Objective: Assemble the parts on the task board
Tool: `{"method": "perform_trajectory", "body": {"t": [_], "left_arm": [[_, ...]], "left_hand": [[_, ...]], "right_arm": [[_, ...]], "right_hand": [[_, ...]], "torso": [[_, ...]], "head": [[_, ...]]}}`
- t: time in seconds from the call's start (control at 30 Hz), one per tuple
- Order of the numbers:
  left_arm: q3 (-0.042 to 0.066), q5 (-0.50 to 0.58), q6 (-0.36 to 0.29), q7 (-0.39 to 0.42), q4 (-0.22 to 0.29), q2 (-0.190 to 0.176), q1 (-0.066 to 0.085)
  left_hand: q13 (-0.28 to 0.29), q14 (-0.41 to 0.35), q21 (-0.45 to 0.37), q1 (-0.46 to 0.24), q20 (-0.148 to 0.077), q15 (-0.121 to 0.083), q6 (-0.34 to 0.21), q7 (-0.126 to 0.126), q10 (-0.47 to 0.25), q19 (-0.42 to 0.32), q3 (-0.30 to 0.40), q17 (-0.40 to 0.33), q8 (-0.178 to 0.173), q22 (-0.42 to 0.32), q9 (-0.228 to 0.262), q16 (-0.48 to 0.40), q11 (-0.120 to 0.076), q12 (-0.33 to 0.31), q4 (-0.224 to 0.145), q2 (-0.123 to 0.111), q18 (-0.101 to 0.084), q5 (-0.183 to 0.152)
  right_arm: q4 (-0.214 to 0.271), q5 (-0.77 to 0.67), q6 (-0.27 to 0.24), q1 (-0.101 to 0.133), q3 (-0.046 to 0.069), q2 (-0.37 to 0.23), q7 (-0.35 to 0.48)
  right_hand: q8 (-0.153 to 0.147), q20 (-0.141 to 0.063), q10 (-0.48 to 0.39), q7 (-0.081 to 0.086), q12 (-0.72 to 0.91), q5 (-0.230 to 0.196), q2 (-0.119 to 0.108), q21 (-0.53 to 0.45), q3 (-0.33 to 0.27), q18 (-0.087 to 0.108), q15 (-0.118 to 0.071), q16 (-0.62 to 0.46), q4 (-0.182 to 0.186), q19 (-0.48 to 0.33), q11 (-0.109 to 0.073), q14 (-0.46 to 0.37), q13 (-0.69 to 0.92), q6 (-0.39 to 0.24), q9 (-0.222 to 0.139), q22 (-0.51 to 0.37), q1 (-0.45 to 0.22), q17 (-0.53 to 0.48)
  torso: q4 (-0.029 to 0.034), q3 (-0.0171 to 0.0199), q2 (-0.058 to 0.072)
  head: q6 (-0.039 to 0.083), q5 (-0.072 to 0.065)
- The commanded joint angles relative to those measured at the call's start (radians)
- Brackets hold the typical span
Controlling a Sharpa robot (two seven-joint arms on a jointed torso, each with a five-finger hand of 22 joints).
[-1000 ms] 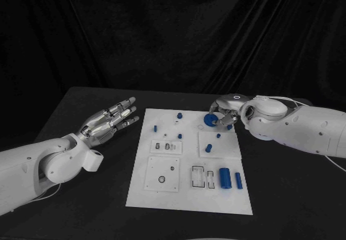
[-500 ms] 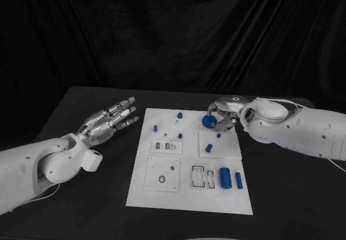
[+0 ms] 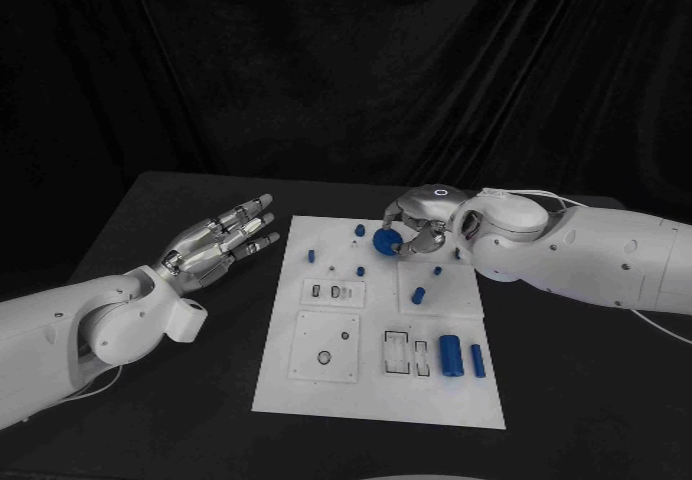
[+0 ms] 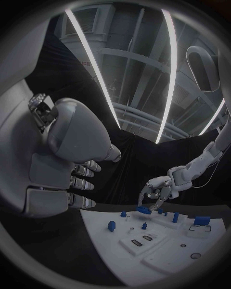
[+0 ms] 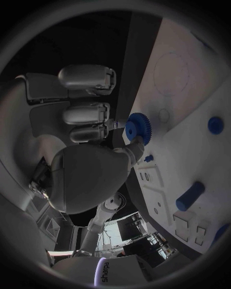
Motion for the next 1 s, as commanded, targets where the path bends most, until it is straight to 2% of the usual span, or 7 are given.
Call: {"method": "perform_trajectory", "body": {"t": [0.03,0.2,0.27,0.47,0.67,0.87,1.0], "left_arm": [[0.001,0.000,0.014,0.010,-0.002,0.005,-0.001],[0.001,0.000,0.017,0.010,-0.005,0.010,-0.001],[0.001,0.000,0.017,0.010,-0.006,0.011,-0.001],[0.001,0.000,0.016,0.009,-0.006,0.010,-0.001],[0.001,0.000,0.015,0.009,-0.007,0.012,-0.001],[0.001,0.000,0.017,0.009,-0.008,0.015,-0.001],[0.001,0.000,0.017,0.009,-0.009,0.015,-0.001]], "left_hand": [[-0.001,0.000,0.003,-0.003,0.008,0.006,-0.002,0.004,-0.002,0.001,0.007,-0.001,0.006,0.001,0.000,-0.004,0.007,-0.007,0.001,0.005,0.018,0.005],[-0.001,0.000,0.003,-0.004,0.009,0.007,-0.003,0.004,-0.002,0.001,0.008,-0.001,0.006,0.001,0.000,-0.004,0.008,-0.007,0.001,0.005,0.018,0.005],[-0.001,0.000,0.003,-0.004,0.009,0.007,-0.003,0.004,-0.002,0.001,0.008,-0.001,0.006,0.001,0.000,-0.004,0.008,-0.007,0.001,0.005,0.018,0.005],[-0.001,0.000,0.003,-0.004,0.009,0.007,-0.003,0.005,-0.002,0.002,0.009,-0.001,0.006,0.001,0.000,-0.004,0.008,-0.007,0.001,0.005,0.018,0.005],[-0.001,0.000,0.003,-0.004,0.009,0.007,-0.002,0.005,-0.002,0.002,0.010,-0.001,0.006,0.001,0.000,-0.004,0.009,-0.007,0.001,0.005,0.018,0.005],[-0.001,0.000,0.003,-0.004,0.009,0.007,-0.002,0.005,-0.002,0.002,0.010,-0.001,0.006,0.001,0.000,-0.004,0.009,-0.007,0.001,0.005,0.018,0.005],[-0.001,0.000,0.003,-0.004,0.009,0.007,-0.002,0.005,-0.002,0.002,0.010,-0.001,0.006,0.001,0.000,-0.004,0.009,-0.007,0.001,0.005,0.018,0.005]], "right_arm": [[-0.010,0.010,0.032,0.002,0.001,0.021,0.025],[-0.038,0.012,0.048,0.002,0.001,0.062,0.036],[-0.054,0.012,0.052,0.002,0.001,0.080,0.040],[-0.092,0.012,0.059,0.001,0.001,0.120,0.046],[-0.118,0.012,0.063,0.001,0.001,0.146,0.045],[-0.139,0.012,0.063,0.000,0.001,0.164,0.041],[-0.152,0.012,0.063,0.000,0.001,0.173,0.039]], "right_hand": [[0.053,0.006,0.106,0.001,0.004,0.004,0.001,0.004,0.010,-0.011,0.009,0.003,0.000,0.026,0.009,0.105,0.264,0.008,0.275,0.191,-0.003,0.263],[0.029,0.009,0.106,0.005,0.004,0.014,-0.002,0.004,0.025,-0.011,0.012,0.003,0.002,0.027,0.012,0.105,0.264,0.013,0.259,0.193,-0.007,0.263],[0.022,0.010,0.106,0.006,0.004,0.018,-0.004,0.004,0.030,-0.011,0.013,0.003,0.001,0.027,0.013,0.105,0.264,0.015,0.255,0.193,-0.008,0.263],[0.014,0.011,0.106,0.008,0.004,0.019,-0.005,0.004,0.035,-0.011,0.014,0.003,0.001,0.027,0.014,0.105,0.264,0.015,0.250,0.194,-0.008,0.263],[0.003,0.012,0.106,0.010,0.004,0.017,-0.005,0.004,0.041,-0.011,0.015,0.003,-0.002,0.027,0.014,0.105,0.264,0.015,0.244,0.194,-0.007,0.263],[-0.011,0.013,0.106,0.012,0.004,0.009,-0.007,0.002,0.048,-0.011,0.016,0.003,-0.006,0.026,0.016,0.105,0.264,0.013,0.236,0.193,-0.005,0.263],[-0.022,0.014,0.106,0.013,0.004,0.001,-0.007,0.002,0.053,-0.011,0.017,0.003,-0.009,0.026,0.016,0.105,0.264,0.009,0.230,0.194,-0.005,0.263]], "torso": [[0.0047,0.0010,0.000],[0.0056,0.0027,0.002],[0.0074,0.0025,0.002],[0.0056,0.0017,0.002],[0.0040,0.0007,0.001],[0.0041,0.0027,0.001],[0.0034,0.0023,0.001]], "head": [[-0.002,-0.003],[-0.001,-0.005],[-0.002,-0.006],[-0.003,-0.002],[-0.004,-0.002],[-0.004,-0.004],[-0.005,-0.005]]}}
